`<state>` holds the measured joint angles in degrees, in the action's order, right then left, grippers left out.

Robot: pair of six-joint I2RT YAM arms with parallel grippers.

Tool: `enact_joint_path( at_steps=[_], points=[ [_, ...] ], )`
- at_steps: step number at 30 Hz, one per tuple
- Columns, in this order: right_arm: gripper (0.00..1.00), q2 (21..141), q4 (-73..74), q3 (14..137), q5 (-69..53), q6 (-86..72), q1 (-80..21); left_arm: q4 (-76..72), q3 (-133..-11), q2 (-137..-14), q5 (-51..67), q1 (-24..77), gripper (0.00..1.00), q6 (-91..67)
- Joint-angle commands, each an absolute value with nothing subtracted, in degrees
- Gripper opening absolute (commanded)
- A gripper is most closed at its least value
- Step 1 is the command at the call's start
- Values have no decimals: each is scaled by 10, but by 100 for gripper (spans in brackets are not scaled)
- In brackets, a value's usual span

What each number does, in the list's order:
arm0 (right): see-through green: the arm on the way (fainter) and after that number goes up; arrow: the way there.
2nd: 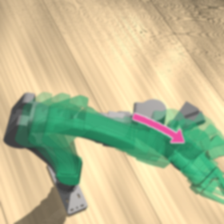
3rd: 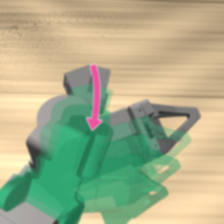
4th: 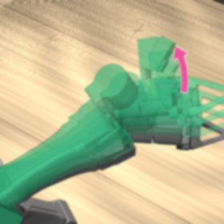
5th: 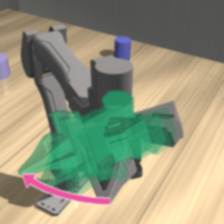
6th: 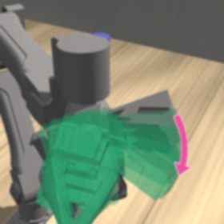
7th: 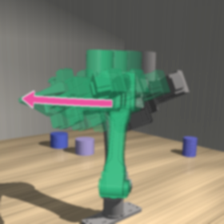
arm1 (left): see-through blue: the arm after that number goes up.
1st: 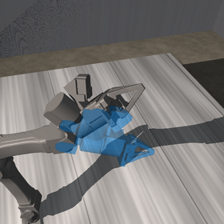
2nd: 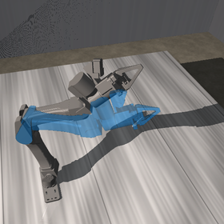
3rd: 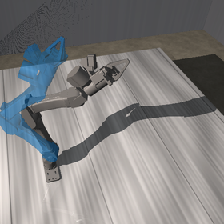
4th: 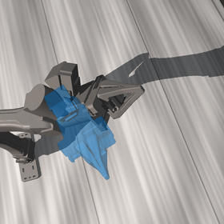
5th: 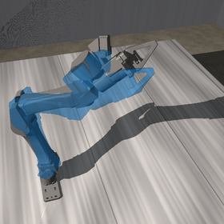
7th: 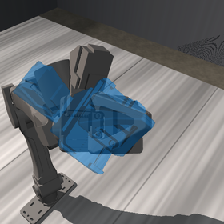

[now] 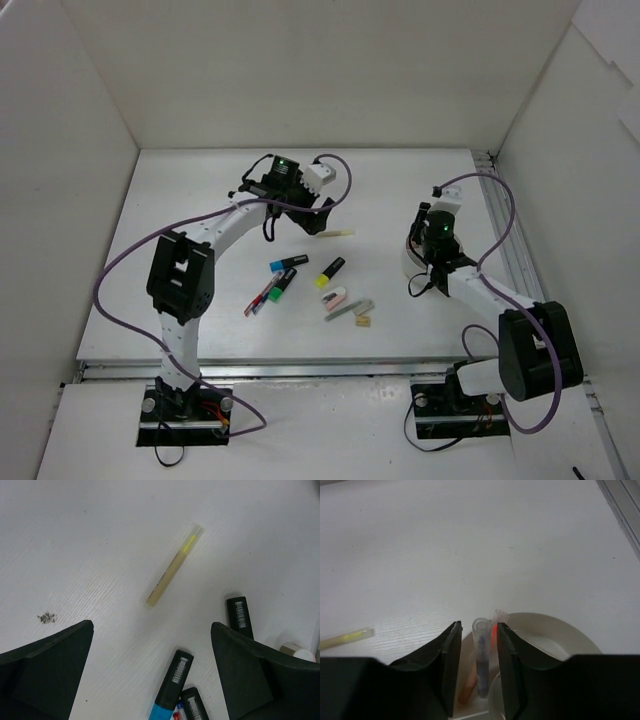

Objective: Sort the stationery into containers
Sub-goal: Place the pen in the storage box, then pick up the pen from the center of the board.

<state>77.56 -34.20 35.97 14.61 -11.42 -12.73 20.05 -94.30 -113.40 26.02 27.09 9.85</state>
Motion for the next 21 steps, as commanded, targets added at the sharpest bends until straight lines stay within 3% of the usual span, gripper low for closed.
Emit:
enact_joint_path(
  at_steps=[1, 5, 8, 9, 16, 21],
  points=[
    [32, 755, -396, 361, 161, -128, -122, 226, -992, -1149, 242, 284, 100, 141],
    [66, 727, -395, 355, 131, -131, -121, 234, -1015, -1182, 246, 284, 100, 149],
    [82, 690, -382, 354, 120, -134, -124, 236, -1029, -1198, 243, 289, 100, 154],
    [96, 669, -375, 354, 115, -139, -121, 240, -1041, -1210, 243, 289, 100, 154],
    [98, 582, -281, 381, 66, -148, -120, 250, -1080, -1259, 239, 300, 94, 162],
    [98, 522, -221, 391, 31, -149, -120, 267, -1122, -1298, 246, 305, 78, 158]
  ],
)
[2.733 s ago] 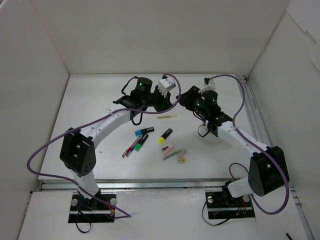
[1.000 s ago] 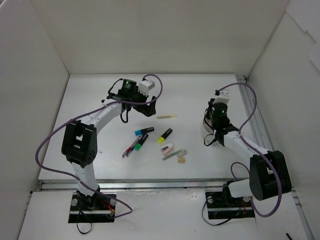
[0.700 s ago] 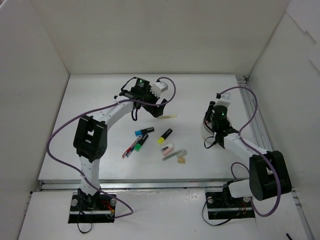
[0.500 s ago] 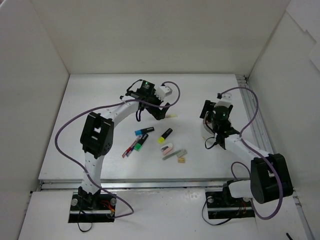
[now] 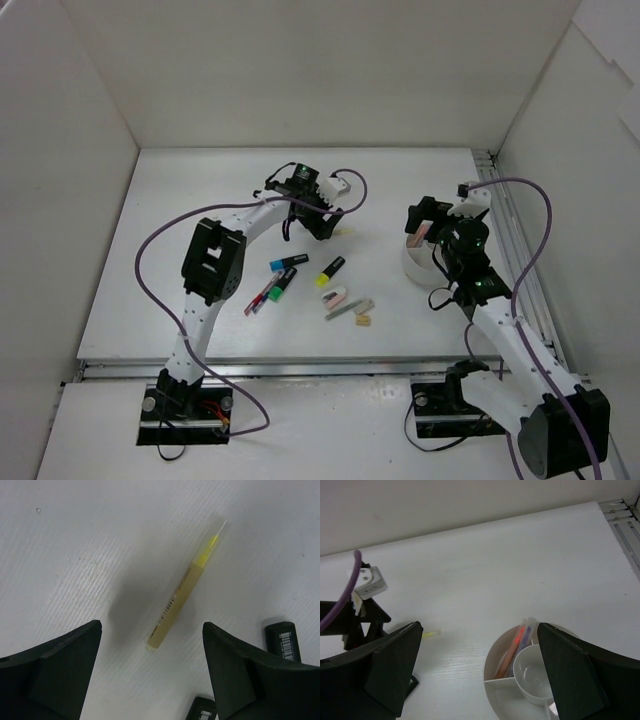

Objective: Sort the stationery into containers
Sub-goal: Pick up the pen from the center of the board.

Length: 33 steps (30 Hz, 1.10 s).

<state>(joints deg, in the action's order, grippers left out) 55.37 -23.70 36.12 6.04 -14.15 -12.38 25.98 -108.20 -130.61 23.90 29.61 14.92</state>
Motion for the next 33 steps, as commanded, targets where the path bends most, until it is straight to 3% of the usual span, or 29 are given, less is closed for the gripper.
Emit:
enact_joint_path(
  at_steps=[1, 7, 10, 16, 20, 28, 33],
  points=[
    [98, 511, -214, 389, 24, -147, -121, 269, -1126, -1306, 246, 305, 76, 156],
    [98, 454, -183, 388, 22, -148, -120, 282, -1142, -1322, 214, 323, 64, 157],
    [98, 436, -179, 387, 25, -152, -121, 287, -1141, -1328, 186, 337, 53, 161],
    [98, 417, -163, 388, 25, -162, -120, 293, -1139, -1339, 163, 343, 13, 156],
    [98, 398, -147, 391, 18, -163, -121, 288, -1135, -1332, 157, 343, 0, 156],
    [98, 407, -102, 400, -15, -169, -120, 256, -1151, -1268, 187, 343, 0, 139],
    [98, 437, -112, 411, -58, -194, -121, 184, -1084, -1171, 215, 343, 0, 101]
  ],
)
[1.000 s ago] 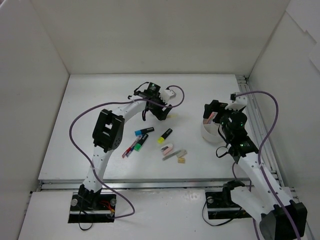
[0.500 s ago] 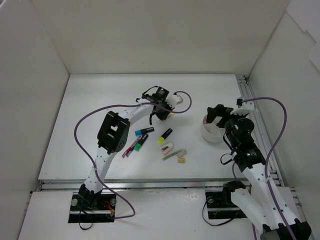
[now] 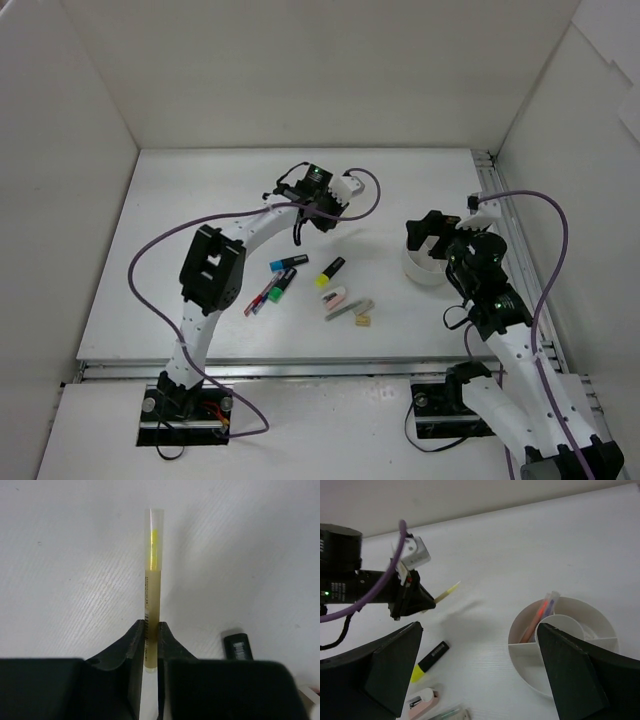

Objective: Sort the stationery into containers
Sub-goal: Pick up the pen from the center of the board.

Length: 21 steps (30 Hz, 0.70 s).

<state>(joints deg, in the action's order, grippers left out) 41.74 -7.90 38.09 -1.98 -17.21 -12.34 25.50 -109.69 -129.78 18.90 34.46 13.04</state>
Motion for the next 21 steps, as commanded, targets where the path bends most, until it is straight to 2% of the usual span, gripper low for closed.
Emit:
enact_joint_path(
  at_steps=[1, 9, 17, 21],
  points=[
    [98, 444, -119, 413, -75, -213, -120, 161, -1052, -1156, 221, 343, 0, 94],
    [98, 562, -249, 420, -170, -301, -128, 43, -880, -1012, 301, 343, 0, 26],
    [98, 694, -344, 453, -165, -344, -189, 11, -821, -973, 334, 353, 0, -8],
    [98, 747, -382, 468, -115, -373, -206, 10, -806, -958, 328, 365, 0, -10]
  ],
)
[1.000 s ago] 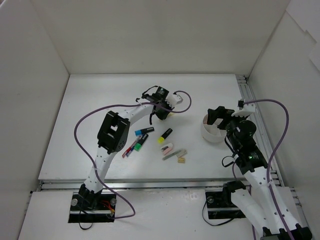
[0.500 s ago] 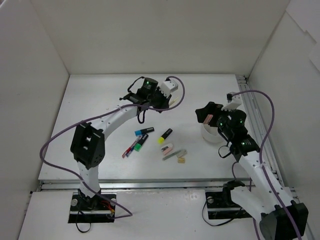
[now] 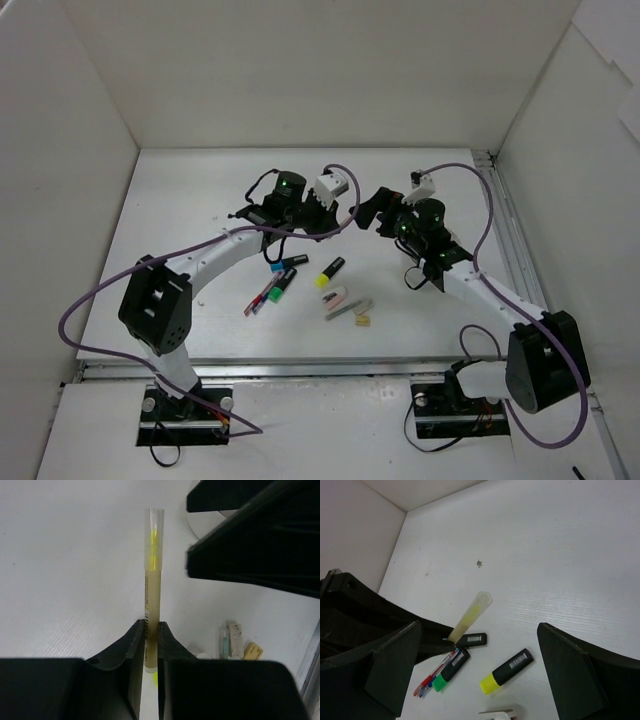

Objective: Sort the stationery into containers
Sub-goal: Pick up the pen from the center of the board, then place the pen in the storage box.

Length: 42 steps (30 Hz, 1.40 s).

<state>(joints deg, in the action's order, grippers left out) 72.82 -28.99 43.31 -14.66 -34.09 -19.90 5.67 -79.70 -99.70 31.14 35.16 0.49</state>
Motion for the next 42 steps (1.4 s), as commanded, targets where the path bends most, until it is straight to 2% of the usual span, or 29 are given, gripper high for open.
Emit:
enact_joint_path(
  at_steps=[1, 2, 5, 6, 8, 9, 11, 12, 13, 15, 17, 18, 19, 21, 28, 34, 38, 42],
  points=[
    [98, 764, -385, 469, -106, -380, -213, 7, -798, -955, 326, 365, 0, -10],
    [98, 772, -394, 470, -100, -390, -214, 6, -794, -943, 317, 370, 0, -10],
    [88, 790, -409, 475, -98, -400, -223, 4, -773, -926, 301, 375, 0, -11],
    [76, 790, -411, 475, -103, -399, -228, -15, -769, -923, 301, 381, 0, -11],
    [59, 786, -416, 475, -109, -389, -231, -20, -766, -919, 297, 381, 1, -16],
    [40, 782, -416, 475, -118, -385, -233, -22, -767, -920, 297, 381, 1, -17],
    [21, 766, -415, 474, -124, -373, -233, -21, -771, -925, 300, 381, 2, -20],
    [8, 758, -415, 467, -124, -370, -236, -22, -773, -925, 301, 381, 3, -21],
    [0, 743, -415, 463, -121, -367, -233, -22, -776, -925, 301, 387, 8, -22],
    [0, 727, -414, 450, -108, -357, -234, -31, -774, -923, 297, 387, 25, -30],
    [0, 703, -413, 441, -98, -351, -234, -35, -773, -919, 301, 387, 34, -33],
    [0, 688, -413, 432, -88, -342, -234, -35, -769, -918, 301, 387, 61, -34],
    [0, 681, -412, 428, -79, -336, -233, -34, -767, -914, 301, 387, 76, -35],
    [0, 660, -407, 419, -68, -316, -230, -33, -756, -903, 290, 387, 99, -34],
    [0, 614, -373, 396, -23, -262, -183, -12, -671, -813, 186, 387, 100, -34],
    [0, 606, -275, 420, 110, -154, -168, 37, -590, -732, 33, 348, 100, -82],
    [0, 635, -262, 428, 176, -105, -162, 60, -571, -722, 28, 302, 100, -188],
    [0, 672, -279, 429, 189, -91, -159, 99, -565, -730, 34, 279, 100, -262]
  ],
)
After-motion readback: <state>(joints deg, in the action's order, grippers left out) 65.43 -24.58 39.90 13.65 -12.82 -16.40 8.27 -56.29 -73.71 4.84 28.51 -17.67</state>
